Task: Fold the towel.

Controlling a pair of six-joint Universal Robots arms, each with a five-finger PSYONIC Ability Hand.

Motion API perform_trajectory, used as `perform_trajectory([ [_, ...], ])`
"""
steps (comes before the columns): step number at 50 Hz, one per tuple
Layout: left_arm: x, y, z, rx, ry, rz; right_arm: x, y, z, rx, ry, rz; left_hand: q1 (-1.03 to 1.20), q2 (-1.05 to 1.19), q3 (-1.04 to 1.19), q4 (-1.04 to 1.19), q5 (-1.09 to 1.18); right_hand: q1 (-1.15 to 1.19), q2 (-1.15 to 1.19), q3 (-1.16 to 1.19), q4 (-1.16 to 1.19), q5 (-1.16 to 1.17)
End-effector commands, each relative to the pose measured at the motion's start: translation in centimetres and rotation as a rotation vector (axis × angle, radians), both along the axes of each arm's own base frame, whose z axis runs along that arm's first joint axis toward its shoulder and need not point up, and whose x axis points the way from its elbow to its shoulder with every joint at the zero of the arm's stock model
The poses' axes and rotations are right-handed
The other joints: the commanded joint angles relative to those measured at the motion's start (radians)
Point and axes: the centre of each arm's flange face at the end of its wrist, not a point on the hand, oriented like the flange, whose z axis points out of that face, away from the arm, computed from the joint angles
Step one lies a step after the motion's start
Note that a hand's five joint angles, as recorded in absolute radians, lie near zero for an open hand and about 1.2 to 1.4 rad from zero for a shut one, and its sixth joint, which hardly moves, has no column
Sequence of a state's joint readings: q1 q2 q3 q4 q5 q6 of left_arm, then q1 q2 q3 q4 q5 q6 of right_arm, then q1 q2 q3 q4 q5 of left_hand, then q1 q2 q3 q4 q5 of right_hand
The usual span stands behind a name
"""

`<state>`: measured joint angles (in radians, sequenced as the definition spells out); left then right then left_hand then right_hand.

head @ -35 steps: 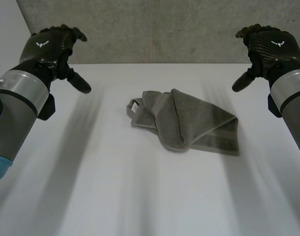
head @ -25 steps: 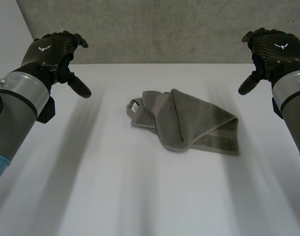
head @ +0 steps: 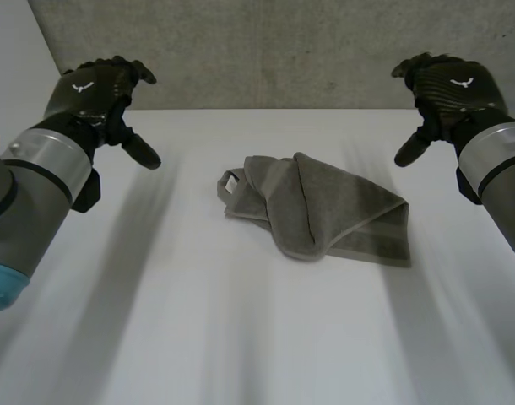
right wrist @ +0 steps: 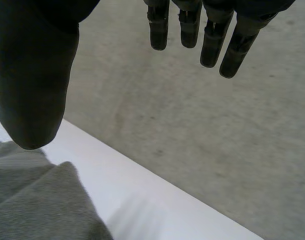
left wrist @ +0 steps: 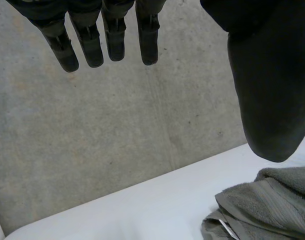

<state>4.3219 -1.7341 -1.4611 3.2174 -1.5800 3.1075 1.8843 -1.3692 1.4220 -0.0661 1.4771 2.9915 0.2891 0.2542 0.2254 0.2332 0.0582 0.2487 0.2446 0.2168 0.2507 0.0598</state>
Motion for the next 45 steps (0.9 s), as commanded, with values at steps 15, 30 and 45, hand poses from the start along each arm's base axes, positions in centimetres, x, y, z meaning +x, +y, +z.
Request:
perform_trajectory([
  [15,-3.7,-1.0,-6.1,0.098,-0.045,-0.14,2.4,-7.0,-11.5,0.202,0.039,0.177,-0.093,-0.058,-0.051,-0.059,-0.037,-0.074,-0.07,-0.042,-0.076,-0.06],
  [30,-3.6,-0.5,-5.4,0.084,-0.039,-0.143,6.3,-10.0,-16.7,0.25,0.024,0.239,-0.093,-0.058,-0.051,-0.059,-0.037,0.098,0.102,-0.042,-0.076,0.112],
  [45,-3.5,-0.6,-5.5,0.084,-0.039,-0.14,7.1,-10.3,-19.5,0.336,0.022,0.264,-0.093,-0.058,-0.051,-0.059,-0.037,0.991,0.995,-0.042,-0.076,1.005],
])
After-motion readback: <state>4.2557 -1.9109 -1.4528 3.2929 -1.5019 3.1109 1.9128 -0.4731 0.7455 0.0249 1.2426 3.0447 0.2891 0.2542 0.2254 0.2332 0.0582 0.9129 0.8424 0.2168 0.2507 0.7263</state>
